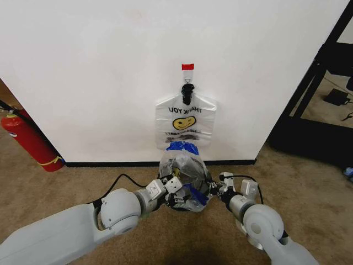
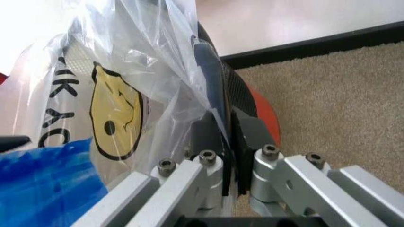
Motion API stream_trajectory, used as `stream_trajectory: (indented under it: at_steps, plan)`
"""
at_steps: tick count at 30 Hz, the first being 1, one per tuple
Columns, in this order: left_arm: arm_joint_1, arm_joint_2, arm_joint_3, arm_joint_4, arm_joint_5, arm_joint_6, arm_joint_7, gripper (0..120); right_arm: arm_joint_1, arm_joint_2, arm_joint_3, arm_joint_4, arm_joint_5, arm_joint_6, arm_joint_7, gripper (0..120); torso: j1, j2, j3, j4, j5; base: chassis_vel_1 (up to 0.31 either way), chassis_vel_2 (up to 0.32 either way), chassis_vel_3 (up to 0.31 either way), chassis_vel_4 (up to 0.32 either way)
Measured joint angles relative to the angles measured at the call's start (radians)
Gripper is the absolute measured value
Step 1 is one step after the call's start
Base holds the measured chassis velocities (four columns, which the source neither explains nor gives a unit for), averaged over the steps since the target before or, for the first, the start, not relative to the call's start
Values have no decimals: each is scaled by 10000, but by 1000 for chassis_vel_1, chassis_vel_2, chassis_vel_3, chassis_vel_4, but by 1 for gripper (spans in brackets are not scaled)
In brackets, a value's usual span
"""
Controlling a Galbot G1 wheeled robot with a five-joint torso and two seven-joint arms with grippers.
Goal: Pick up the garbage bag from the wall and place it over the trash bin.
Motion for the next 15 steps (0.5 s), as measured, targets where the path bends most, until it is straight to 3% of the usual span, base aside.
stream_trajectory:
  at_steps: [15]
  plan:
    - [766,223,-404,-91,357,-368,-24,1,-44,223,-6,3,14,-6,95,0,0,0,0,0,-1,0,0,0,0]
